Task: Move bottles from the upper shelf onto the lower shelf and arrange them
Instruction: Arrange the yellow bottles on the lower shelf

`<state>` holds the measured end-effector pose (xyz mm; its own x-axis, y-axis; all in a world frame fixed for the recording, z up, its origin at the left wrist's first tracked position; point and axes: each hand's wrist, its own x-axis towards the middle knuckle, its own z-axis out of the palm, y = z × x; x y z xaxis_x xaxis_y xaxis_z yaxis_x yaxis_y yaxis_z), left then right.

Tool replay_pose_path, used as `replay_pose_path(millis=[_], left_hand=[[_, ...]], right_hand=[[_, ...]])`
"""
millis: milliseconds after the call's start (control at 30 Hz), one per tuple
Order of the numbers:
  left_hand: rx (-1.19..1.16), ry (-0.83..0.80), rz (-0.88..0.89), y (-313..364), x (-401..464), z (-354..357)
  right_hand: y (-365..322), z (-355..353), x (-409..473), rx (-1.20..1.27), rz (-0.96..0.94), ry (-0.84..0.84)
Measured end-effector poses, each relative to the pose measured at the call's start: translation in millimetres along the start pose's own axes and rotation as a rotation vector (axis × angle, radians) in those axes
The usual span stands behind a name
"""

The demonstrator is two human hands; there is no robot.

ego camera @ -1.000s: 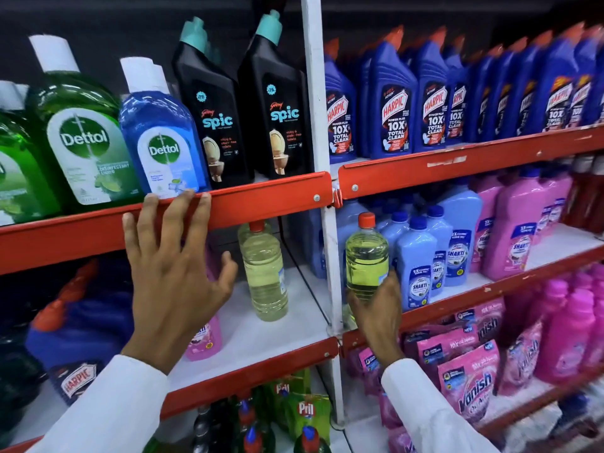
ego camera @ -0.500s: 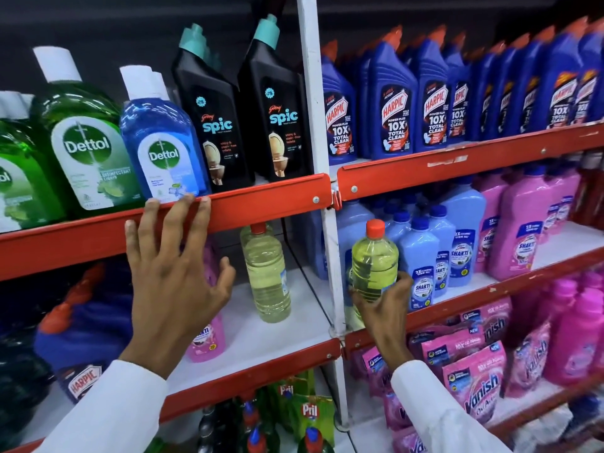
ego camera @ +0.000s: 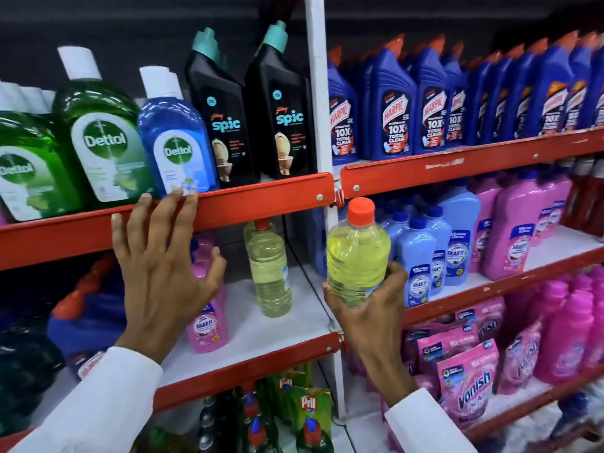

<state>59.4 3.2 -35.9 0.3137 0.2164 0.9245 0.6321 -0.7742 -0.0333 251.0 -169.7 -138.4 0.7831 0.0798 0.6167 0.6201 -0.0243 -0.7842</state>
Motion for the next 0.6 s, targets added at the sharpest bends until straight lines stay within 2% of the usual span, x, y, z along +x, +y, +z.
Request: replay_pose_path(millis=[333, 600], left_hand=[[0.11, -0.016, 0.027, -55.9, -4.1, -7.6], [0.046, -0.039, 0.029, -54.6, -4.2, -6.5]], right_hand=[[-27.8, 60.6, -33.3, -0.033, 0.018, -0.173], [-13.0, 106.1, -39.5, -0.058, 0.121, -0.24]])
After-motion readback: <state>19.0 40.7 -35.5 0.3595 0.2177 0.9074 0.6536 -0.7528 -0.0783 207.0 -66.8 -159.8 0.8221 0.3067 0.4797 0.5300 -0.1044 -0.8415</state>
